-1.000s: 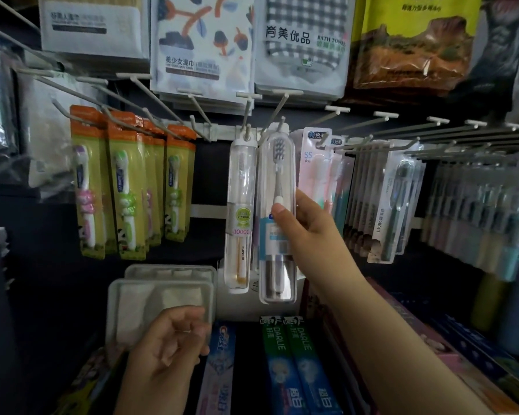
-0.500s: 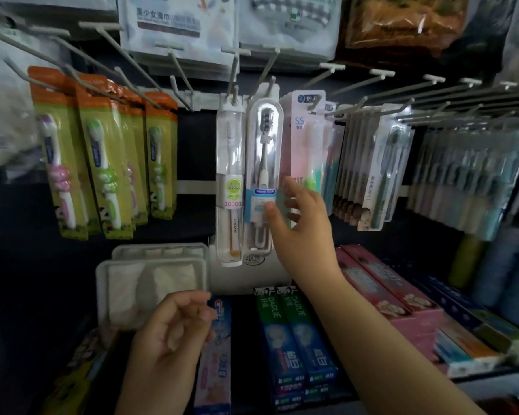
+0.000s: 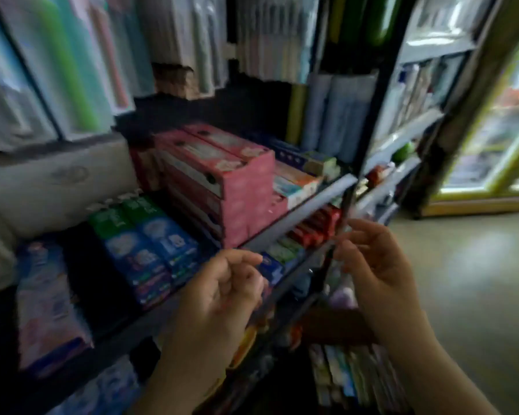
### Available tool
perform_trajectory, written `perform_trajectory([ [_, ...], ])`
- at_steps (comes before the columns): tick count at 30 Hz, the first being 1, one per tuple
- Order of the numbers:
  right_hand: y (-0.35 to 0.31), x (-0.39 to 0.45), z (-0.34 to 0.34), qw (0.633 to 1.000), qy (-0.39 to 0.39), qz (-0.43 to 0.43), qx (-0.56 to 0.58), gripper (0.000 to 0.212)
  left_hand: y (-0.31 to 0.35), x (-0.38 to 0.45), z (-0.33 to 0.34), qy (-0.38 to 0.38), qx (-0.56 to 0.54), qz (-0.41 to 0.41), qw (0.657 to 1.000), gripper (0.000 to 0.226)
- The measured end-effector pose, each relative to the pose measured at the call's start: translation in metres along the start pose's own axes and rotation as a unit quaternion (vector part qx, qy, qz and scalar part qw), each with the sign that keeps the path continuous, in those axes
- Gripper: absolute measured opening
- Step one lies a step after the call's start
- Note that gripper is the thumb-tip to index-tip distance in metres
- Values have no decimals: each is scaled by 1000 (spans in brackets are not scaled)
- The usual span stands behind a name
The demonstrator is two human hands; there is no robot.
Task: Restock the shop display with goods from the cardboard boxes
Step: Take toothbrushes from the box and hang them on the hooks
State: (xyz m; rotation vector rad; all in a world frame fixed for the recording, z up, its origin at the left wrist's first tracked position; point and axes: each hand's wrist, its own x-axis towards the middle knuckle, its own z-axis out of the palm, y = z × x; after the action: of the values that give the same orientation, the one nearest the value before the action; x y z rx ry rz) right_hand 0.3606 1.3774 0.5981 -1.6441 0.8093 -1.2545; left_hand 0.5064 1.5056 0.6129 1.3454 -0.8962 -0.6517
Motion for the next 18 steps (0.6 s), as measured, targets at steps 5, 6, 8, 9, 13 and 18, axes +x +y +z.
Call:
perform_trajectory([
  [5, 81, -75, -100, 973, 112, 167, -114, 30, -83, -1, 67, -128, 18, -97, 987, 12],
  [6, 91, -89, -111, 964, 121, 198, -133, 30, -97, -3, 73, -132, 26, -114, 984, 8],
  [8, 115, -119, -138, 939, 144, 264, -168, 27, -129, -10, 93, -157, 42, -160, 974, 15],
  [9, 124, -132, -147, 925, 149, 296, -185, 24, -142, -14, 102, -165, 55, -183, 968, 18],
  [13, 162, -172, -173, 884, 152, 387, -212, 26, -190, -27, 127, -177, 94, -277, 940, 17],
  [18, 219, -186, -194, 849, 130, 467, -212, 25, -248, -32, 150, -157, 132, -350, 914, 17],
])
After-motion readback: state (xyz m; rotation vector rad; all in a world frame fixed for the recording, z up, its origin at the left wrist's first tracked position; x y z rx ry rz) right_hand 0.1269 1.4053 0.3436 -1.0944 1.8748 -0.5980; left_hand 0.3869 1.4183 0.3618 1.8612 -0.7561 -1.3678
